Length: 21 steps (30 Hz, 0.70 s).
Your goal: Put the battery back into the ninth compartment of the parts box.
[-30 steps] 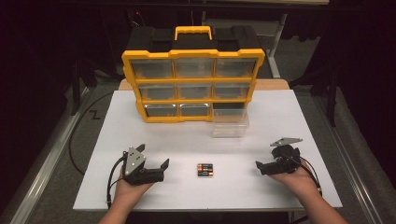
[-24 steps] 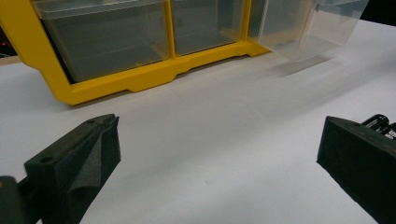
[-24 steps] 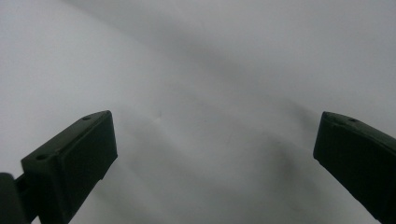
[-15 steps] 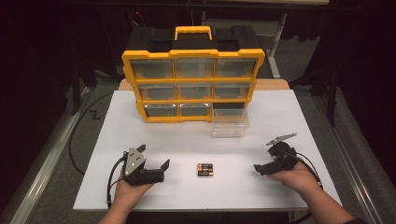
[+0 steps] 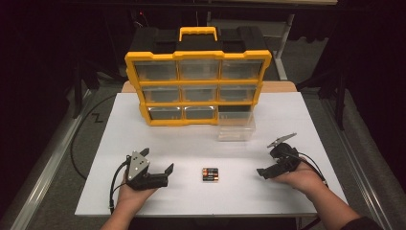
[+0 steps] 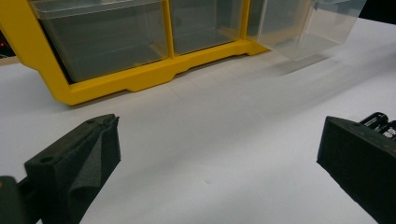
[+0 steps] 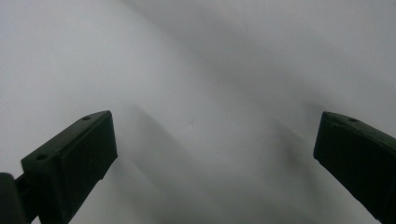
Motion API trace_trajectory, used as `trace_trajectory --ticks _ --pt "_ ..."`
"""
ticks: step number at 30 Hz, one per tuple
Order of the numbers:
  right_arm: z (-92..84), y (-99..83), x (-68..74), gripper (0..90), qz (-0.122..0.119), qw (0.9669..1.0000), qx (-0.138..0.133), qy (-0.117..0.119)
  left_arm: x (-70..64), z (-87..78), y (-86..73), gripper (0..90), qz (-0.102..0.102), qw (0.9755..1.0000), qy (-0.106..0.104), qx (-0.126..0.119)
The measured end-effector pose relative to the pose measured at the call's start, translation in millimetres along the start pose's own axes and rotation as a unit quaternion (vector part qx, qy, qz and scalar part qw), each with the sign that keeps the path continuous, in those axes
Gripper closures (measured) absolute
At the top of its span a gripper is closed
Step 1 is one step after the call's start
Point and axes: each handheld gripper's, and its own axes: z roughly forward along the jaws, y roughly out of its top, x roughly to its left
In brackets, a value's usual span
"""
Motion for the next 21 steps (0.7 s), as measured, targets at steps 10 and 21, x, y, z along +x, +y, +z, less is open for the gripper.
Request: trace_trajectory --ticks 10,21 --pt "6.1 15.0 11.3 1.0 -0.035 0.9993 0.007 0.012 0.8 -0.5 0.0 0.3 -0.001 1.0 0.001 0.0" --pt "10.2 23.8 25.9 1.9 -0.094 0.9942 0.019 0.049 0.6 -0.1 -0.3 0.3 -0.001 1.0 0.001 0.001"
